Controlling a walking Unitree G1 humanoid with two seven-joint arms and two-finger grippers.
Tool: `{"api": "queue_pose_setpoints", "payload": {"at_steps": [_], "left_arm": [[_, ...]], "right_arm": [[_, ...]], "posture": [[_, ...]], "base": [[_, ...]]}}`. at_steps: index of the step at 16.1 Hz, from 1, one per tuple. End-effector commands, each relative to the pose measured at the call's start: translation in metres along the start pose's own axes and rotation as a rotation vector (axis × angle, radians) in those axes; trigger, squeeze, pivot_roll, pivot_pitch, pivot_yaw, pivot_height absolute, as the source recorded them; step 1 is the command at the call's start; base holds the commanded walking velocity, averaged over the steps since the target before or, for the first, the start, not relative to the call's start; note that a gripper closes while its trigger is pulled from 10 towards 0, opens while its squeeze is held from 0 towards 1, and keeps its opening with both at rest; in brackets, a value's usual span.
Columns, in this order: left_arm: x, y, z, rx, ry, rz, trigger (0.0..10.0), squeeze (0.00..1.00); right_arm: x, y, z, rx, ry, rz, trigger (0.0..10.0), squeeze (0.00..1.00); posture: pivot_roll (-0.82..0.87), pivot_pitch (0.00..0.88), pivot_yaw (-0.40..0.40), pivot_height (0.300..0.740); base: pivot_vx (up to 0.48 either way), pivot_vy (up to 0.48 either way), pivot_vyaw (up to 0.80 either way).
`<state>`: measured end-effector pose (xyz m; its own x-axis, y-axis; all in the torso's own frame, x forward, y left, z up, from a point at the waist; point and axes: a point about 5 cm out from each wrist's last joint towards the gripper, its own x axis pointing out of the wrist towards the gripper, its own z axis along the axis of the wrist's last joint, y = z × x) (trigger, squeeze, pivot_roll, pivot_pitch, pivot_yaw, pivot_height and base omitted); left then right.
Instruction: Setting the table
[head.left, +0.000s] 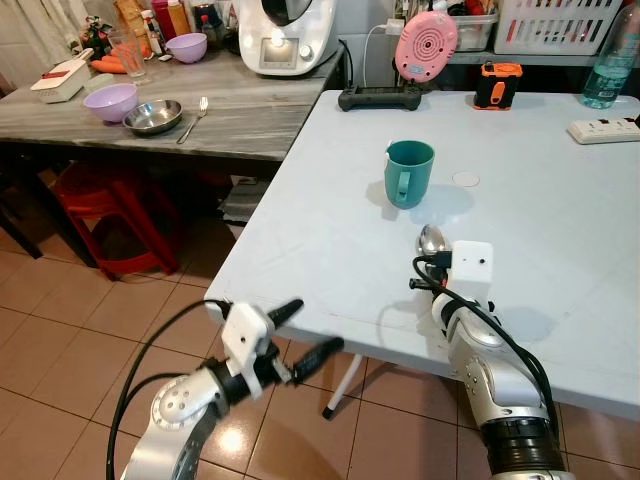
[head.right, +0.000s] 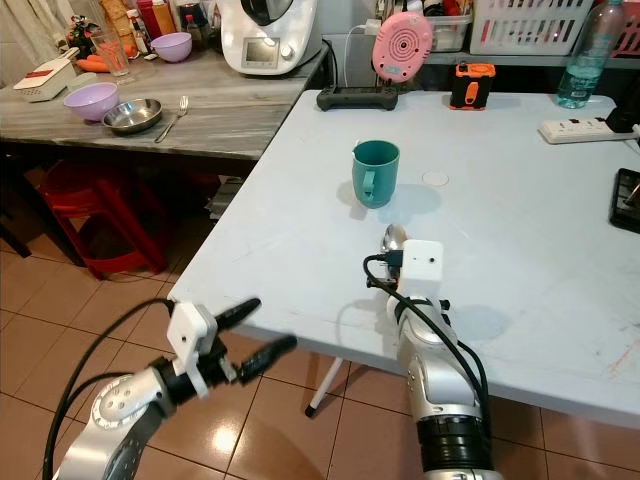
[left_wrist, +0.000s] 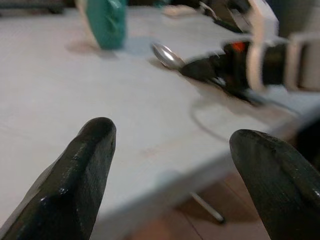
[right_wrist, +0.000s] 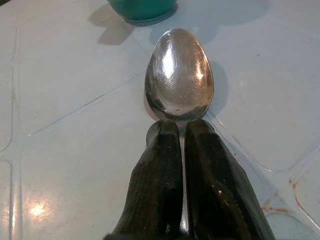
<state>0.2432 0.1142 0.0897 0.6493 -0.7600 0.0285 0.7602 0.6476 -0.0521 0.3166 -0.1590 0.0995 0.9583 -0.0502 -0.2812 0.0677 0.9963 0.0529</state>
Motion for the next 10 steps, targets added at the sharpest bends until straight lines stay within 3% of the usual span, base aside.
{"api": "queue_pose_setpoints", "payload": {"at_steps": [1,3,5,7,8,10], "left_arm": [[-0.001,0.012,0.005,0.039,-0.010,0.061,10.0,0.00],[-0.001,0.020,0.008,0.059,-0.022,0.110,10.0,0.00],[-0.001,0.046,0.011,0.079,-0.018,0.318,10.0,0.00],[-0.002,0.061,0.009,0.028,-0.007,0.456,10.0,0.00],[-0.001,0.061,0.009,0.009,-0.018,0.458,10.0,0.00],[0.005,0.058,0.010,-0.001,-0.032,0.452,10.0,0.00]], "right_arm": [[-0.005,-0.007,-0.032,0.034,0.140,-0.033,0.0,0.00],[-0.006,-0.009,-0.028,0.052,0.114,-0.044,0.0,0.00],[-0.011,-0.018,-0.009,0.104,-0.002,-0.095,0.0,0.00],[-0.022,-0.021,0.003,0.155,-0.106,-0.111,0.0,0.00],[-0.030,-0.021,0.011,0.169,-0.179,-0.113,10.0,0.00],[-0.035,-0.021,0.010,0.173,-0.205,-0.125,10.0,0.00]], "posture": [[-0.07,0.060,0.113,0.740],[-0.07,0.057,0.113,0.740],[-0.07,0.057,0.112,0.740],[-0.08,0.051,0.115,0.740],[-0.08,0.047,0.116,0.740],[-0.08,0.043,0.118,0.740]], "base": [[0.000,0.000,0.00],[0.000,0.000,0.00],[0.000,0.000,0.00],[0.000,0.000,0.00],[0.000,0.000,0.00],[0.000,0.000,0.00]]}}
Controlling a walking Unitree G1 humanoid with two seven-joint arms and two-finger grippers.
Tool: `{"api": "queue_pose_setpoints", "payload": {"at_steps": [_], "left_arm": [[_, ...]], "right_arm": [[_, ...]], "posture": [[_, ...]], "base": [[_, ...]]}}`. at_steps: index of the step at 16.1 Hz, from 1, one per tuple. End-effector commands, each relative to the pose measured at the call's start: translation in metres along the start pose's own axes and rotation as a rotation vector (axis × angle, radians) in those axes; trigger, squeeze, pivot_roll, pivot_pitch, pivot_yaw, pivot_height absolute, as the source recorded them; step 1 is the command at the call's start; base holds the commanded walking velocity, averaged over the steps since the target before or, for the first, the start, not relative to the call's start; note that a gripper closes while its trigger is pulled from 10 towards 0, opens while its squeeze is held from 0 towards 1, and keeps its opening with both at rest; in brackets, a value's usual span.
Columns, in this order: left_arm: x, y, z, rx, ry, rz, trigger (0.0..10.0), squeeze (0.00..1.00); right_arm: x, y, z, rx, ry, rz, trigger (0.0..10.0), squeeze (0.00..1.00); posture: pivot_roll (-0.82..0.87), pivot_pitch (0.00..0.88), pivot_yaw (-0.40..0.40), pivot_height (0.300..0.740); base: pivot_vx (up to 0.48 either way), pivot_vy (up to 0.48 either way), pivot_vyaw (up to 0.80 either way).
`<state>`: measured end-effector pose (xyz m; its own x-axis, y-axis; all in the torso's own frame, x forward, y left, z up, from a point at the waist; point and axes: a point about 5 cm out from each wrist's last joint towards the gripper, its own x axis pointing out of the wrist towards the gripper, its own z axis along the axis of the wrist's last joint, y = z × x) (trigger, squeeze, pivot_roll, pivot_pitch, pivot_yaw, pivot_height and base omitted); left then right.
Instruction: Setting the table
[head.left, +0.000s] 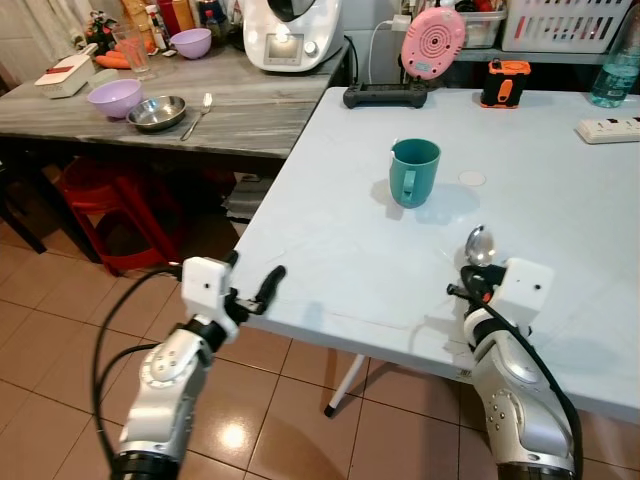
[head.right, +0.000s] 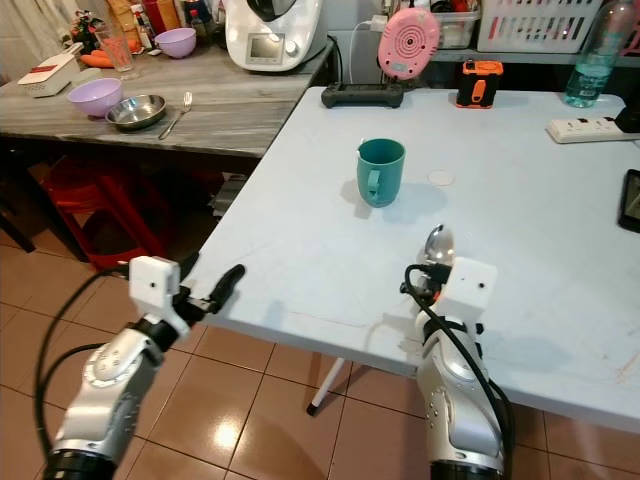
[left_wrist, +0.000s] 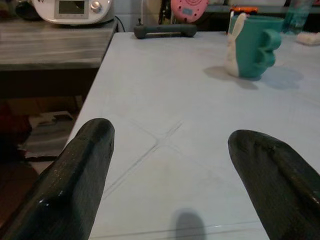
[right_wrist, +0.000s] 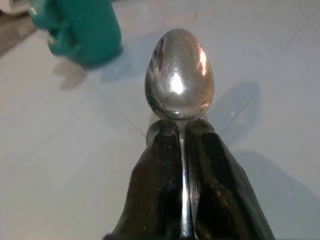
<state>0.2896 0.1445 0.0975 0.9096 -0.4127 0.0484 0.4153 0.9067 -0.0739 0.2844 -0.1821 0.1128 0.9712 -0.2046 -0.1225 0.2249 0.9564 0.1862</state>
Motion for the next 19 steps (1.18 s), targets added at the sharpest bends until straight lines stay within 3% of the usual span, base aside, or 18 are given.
{"api": "queue_pose_setpoints", "payload": {"at_steps": [1,5,10,19], "left_arm": [[0.001,0.003,-0.001,-0.002,0.009,0.015,10.0,0.00],[0.009,0.002,0.000,-0.020,-0.008,0.037,10.0,0.00],[0.010,0.002,-0.001,-0.034,-0.013,0.052,10.0,0.00],[0.013,0.006,0.003,-0.037,-0.027,0.068,10.0,0.00]], "right_arm": [[-0.002,0.005,0.004,0.002,-0.028,0.008,10.0,0.00],[-0.002,0.008,0.010,-0.004,-0.056,0.019,10.0,0.00],[0.000,0.009,0.012,0.000,-0.071,0.024,10.0,0.00],[0.000,0.012,0.014,-0.005,-0.090,0.040,10.0,0.00]], "posture": [[-0.09,0.038,0.122,0.740],[-0.09,0.030,0.125,0.740],[-0.08,0.030,0.120,0.740],[-0.09,0.030,0.126,0.740]], "base": [[0.000,0.000,0.00],[0.000,0.000,-0.52],[0.000,0.277,-0.62],[0.000,0.318,0.00]]}}
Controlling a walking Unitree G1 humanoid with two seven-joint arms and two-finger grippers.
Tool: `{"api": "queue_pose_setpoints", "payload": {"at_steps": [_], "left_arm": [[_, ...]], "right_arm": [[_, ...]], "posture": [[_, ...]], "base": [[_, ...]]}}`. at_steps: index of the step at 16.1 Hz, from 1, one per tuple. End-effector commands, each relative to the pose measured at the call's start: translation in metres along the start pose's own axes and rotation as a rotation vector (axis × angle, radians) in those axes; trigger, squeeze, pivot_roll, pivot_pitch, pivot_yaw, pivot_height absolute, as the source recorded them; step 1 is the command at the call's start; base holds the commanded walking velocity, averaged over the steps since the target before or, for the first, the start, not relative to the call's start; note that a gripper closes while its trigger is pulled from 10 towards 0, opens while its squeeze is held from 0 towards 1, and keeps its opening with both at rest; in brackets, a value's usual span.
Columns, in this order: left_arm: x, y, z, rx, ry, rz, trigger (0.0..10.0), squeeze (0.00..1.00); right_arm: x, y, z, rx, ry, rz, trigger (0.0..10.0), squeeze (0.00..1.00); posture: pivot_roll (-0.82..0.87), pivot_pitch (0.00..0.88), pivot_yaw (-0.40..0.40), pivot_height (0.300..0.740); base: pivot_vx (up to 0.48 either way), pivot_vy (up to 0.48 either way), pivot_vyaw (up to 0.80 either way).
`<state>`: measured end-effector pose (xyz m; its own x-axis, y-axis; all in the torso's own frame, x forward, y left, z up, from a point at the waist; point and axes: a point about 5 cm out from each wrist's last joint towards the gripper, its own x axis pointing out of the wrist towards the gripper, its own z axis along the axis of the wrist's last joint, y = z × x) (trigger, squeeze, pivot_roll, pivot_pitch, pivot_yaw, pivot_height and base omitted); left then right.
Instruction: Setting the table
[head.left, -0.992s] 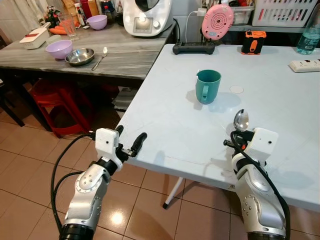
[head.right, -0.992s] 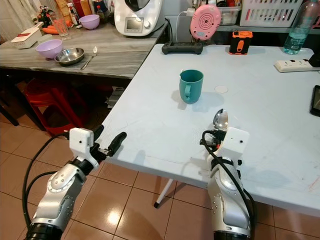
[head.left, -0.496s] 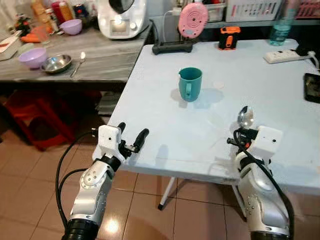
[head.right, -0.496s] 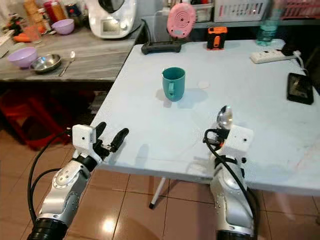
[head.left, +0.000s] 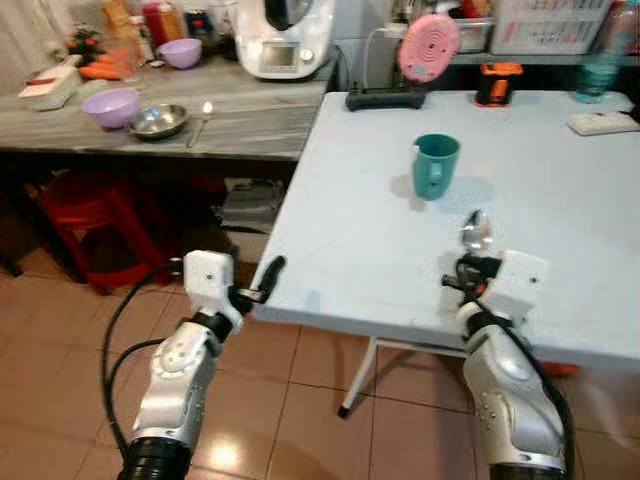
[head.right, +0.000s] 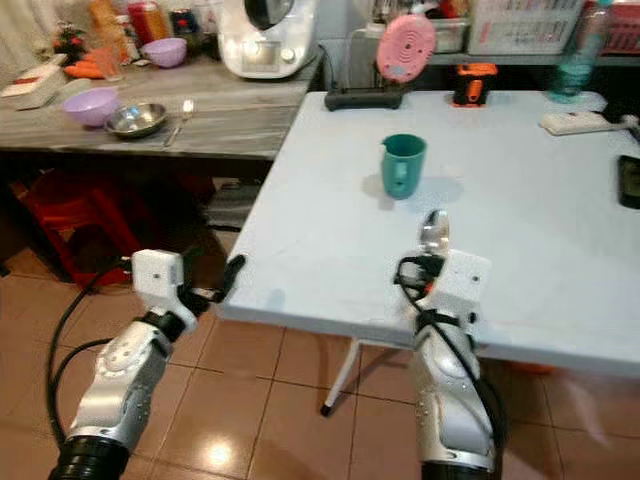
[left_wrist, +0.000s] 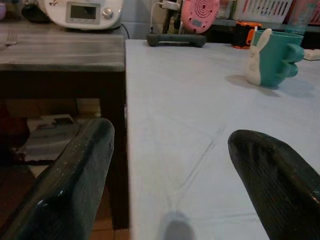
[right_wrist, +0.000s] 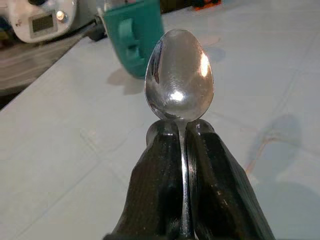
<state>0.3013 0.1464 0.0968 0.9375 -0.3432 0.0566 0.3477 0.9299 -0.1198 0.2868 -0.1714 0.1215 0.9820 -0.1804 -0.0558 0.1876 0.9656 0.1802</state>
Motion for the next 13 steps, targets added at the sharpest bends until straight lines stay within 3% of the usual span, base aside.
{"api": "queue_pose_setpoints", "payload": {"at_steps": [1,7,13], "left_arm": [[0.0039,-0.0004,0.0038,0.003,-0.013,-0.004,10.0,0.00],[0.0058,0.0021,0.0040,-0.002,-0.014,0.012,10.0,0.00],[0.0082,0.0027,0.0044,-0.003,-0.017,0.018,10.0,0.00]], "right_arm": [[0.0011,0.0020,0.0095,-0.042,-0.051,0.016,10.0,0.00],[0.0009,0.0089,0.0092,-0.078,-0.089,0.062,10.0,0.00],[0.0019,0.0116,0.0108,-0.024,-0.097,0.087,10.0,0.00]], "posture": [[-0.08,0.029,0.126,0.740],[-0.08,0.021,0.127,0.740],[-0.08,0.008,0.126,0.740]], "base": [[0.000,0.322,0.00],[0.000,0.331,0.00],[0.000,0.343,0.00]]}}
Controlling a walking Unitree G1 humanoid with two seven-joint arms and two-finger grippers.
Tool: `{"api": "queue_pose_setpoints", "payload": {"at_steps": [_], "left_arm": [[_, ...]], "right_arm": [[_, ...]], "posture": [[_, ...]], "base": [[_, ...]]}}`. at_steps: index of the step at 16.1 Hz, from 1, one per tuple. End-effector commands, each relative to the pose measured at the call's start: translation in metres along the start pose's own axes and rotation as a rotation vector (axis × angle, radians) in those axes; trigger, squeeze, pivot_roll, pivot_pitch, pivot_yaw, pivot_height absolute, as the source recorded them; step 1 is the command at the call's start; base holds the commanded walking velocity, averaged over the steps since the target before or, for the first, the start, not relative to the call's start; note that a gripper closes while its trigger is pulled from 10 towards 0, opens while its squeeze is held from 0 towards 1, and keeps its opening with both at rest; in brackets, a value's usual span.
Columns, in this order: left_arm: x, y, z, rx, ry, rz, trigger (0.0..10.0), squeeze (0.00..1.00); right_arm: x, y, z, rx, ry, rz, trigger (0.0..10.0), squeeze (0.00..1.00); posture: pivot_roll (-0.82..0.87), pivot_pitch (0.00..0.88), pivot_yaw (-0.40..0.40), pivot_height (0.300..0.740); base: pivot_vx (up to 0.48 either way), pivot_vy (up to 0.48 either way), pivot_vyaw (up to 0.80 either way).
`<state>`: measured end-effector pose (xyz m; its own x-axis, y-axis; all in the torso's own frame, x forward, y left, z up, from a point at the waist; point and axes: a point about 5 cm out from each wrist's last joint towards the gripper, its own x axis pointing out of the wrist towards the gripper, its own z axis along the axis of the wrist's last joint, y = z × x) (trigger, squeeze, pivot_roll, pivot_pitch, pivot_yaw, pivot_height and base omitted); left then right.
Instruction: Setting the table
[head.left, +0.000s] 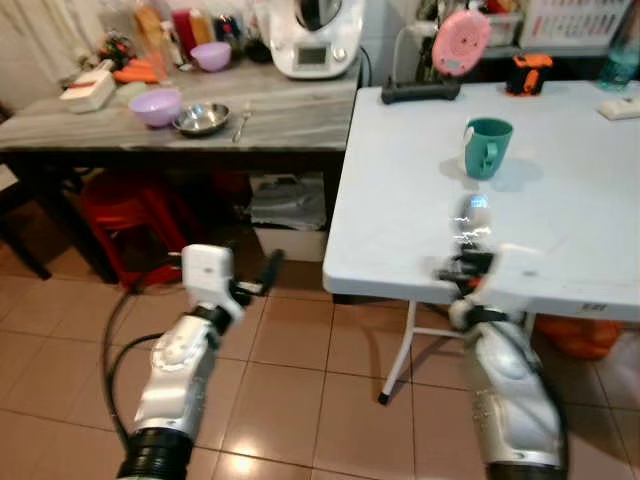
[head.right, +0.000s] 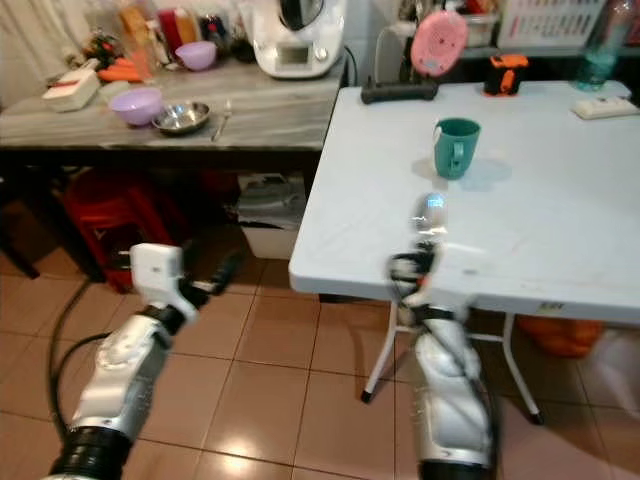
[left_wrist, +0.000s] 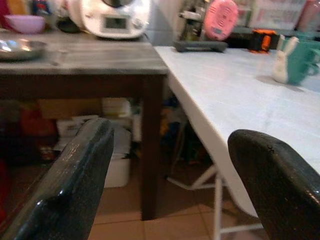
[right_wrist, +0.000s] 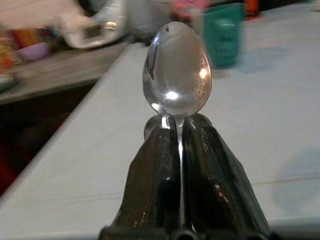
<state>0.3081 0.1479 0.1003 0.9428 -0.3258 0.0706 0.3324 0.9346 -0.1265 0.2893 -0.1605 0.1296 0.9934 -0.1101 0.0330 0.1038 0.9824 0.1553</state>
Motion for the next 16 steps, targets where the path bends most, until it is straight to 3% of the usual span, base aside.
{"api": "queue_pose_setpoints", "payload": {"at_steps": [1,8,16], "left_arm": [[0.0021,-0.0009,0.0007,0.003,-0.002,0.002,10.0,0.00],[0.0013,-0.0020,-0.0007,0.001,0.002,0.003,10.0,0.00],[0.0031,-0.0033,0.0000,0.007,0.002,0.003,10.0,0.00]], "right_arm": [[0.0026,-0.0002,0.0040,0.013,-0.015,0.004,10.0,0.00],[0.0018,-0.0005,0.0027,0.021,-0.010,0.006,10.0,0.00],[0.0016,0.0009,0.0025,0.033,-0.016,0.013,10.0,0.00]], "posture": [[-0.08,0.006,0.126,0.740],[-0.07,0.014,0.128,0.740],[-0.07,0.014,0.134,0.740]], "base": [[0.000,0.360,0.00],[0.000,0.365,-0.36],[0.000,0.368,0.00]]}}
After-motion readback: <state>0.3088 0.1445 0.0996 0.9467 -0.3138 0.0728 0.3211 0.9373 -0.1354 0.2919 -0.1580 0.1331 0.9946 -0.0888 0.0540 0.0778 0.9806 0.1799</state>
